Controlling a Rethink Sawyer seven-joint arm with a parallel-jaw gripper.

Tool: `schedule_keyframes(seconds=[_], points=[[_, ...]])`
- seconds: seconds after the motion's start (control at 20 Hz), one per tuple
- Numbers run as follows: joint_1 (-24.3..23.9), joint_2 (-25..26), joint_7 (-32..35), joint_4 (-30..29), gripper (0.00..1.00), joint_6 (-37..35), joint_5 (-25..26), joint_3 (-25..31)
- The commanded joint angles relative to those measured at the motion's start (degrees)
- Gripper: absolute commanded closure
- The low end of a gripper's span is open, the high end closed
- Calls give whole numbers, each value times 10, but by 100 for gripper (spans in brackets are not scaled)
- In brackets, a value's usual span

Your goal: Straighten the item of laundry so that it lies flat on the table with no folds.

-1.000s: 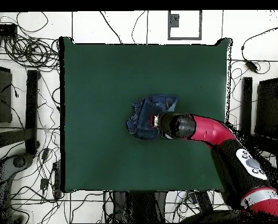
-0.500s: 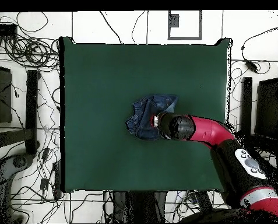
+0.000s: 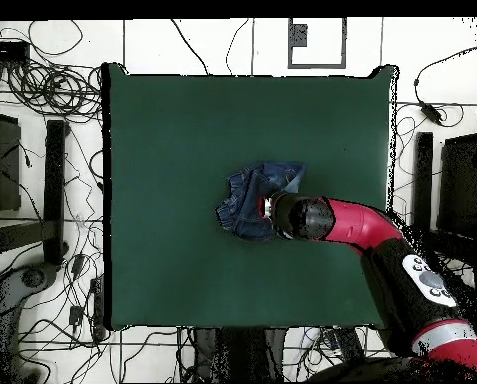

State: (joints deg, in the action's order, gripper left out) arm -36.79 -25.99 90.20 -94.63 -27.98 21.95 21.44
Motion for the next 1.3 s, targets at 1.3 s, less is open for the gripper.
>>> schedule_keyframes(seconds=[1.3], points=[[211,-172,146,-35,100,-112,-166,-90]])
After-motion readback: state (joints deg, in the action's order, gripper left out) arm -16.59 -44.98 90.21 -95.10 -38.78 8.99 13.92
